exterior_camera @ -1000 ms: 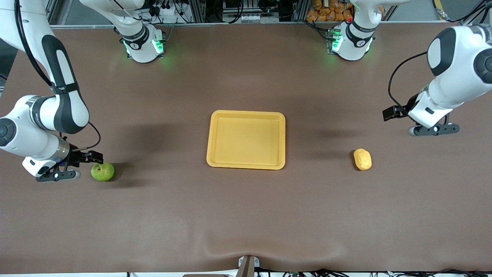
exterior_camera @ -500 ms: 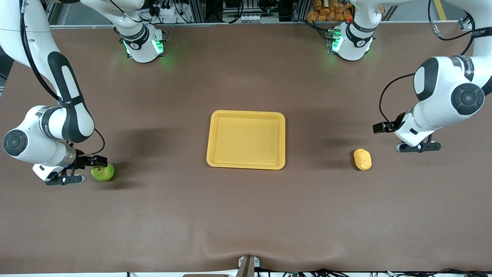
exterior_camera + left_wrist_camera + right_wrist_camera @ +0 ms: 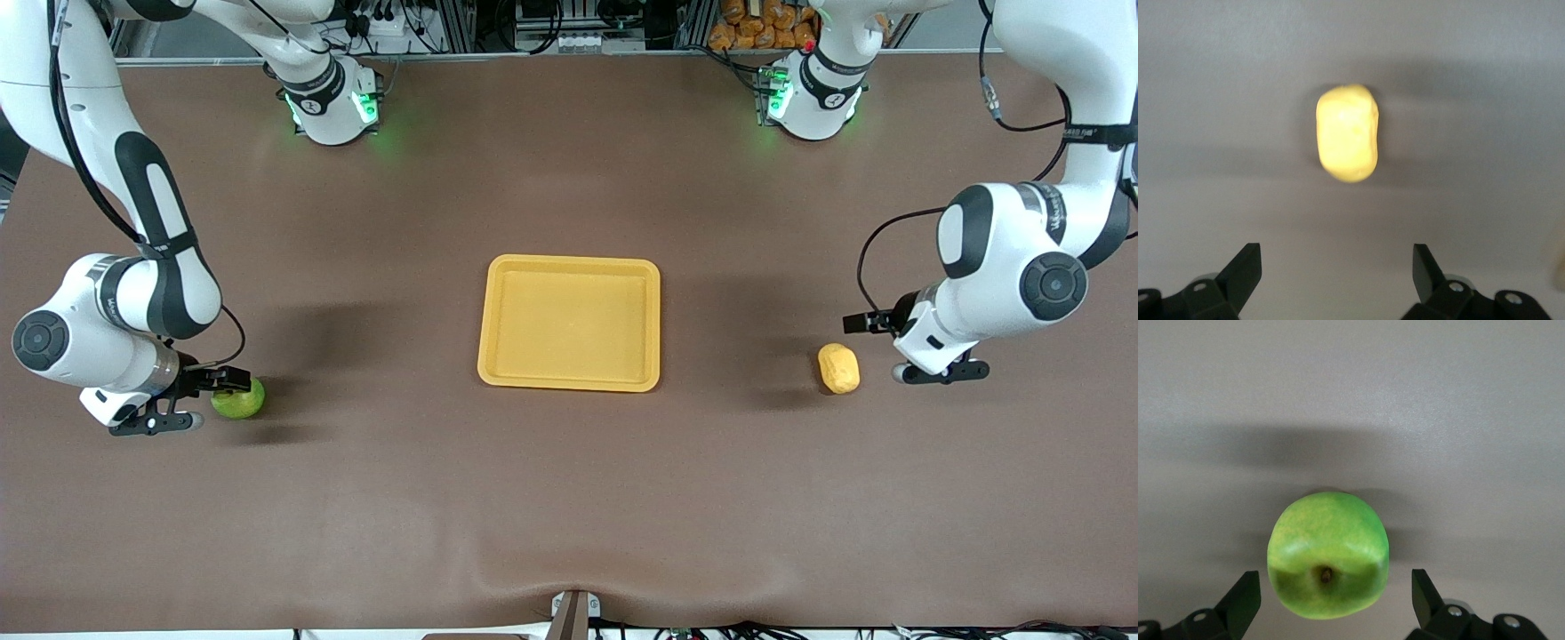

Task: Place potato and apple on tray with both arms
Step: 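Lower and close the right gripper on the apple while the left grips the potato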

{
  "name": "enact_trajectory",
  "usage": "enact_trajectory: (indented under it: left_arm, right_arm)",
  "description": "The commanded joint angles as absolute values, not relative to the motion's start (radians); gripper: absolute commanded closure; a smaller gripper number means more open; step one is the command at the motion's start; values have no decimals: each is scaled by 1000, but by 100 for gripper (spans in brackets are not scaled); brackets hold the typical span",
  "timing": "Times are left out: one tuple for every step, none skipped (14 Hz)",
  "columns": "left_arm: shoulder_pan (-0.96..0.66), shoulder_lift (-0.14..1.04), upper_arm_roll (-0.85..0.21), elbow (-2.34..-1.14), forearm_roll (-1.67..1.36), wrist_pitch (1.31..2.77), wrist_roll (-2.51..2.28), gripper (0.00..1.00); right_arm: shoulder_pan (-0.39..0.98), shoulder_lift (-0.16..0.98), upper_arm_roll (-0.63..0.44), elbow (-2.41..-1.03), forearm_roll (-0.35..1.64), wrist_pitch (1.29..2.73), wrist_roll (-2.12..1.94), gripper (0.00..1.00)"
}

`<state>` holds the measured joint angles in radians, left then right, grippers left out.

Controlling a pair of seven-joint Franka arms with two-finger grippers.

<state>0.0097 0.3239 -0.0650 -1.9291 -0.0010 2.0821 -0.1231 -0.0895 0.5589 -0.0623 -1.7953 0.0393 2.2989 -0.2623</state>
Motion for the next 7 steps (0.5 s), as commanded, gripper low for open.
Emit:
enact_trajectory:
  left_arm:
    - [11, 373, -66, -1905, -17, 2137, -140, 0]
    - [14, 383, -66, -1905, -18, 2157, -140, 0]
    - [14, 391, -66, -1904, -18, 2167, -140, 0]
    - [14, 394, -66, -1905, -18, 2184, -140, 0]
    - [14, 400, -66, -1911, -17, 2206, -140, 0]
    - [14, 409, -66, -1916, -17, 2232, -140, 0]
    - [14, 420, -64, -1917, -17, 2258, -140, 0]
  right_arm:
    - [-103, 584, -49, -1769, 58, 2304, -276, 0]
    - [-101, 587, -49, -1770, 58, 2318, -276, 0]
    - [-101, 589, -49, -1769, 58, 2319, -276, 0]
    - [-101, 591, -49, -1769, 58, 2319, -276, 0]
    - [-101, 591, -49, -1769, 58, 2321, -276, 0]
    - [-101, 592, -49, -1769, 58, 2329, -276, 0]
    - [-100, 598, -48, -1769, 58, 2338, -276, 0]
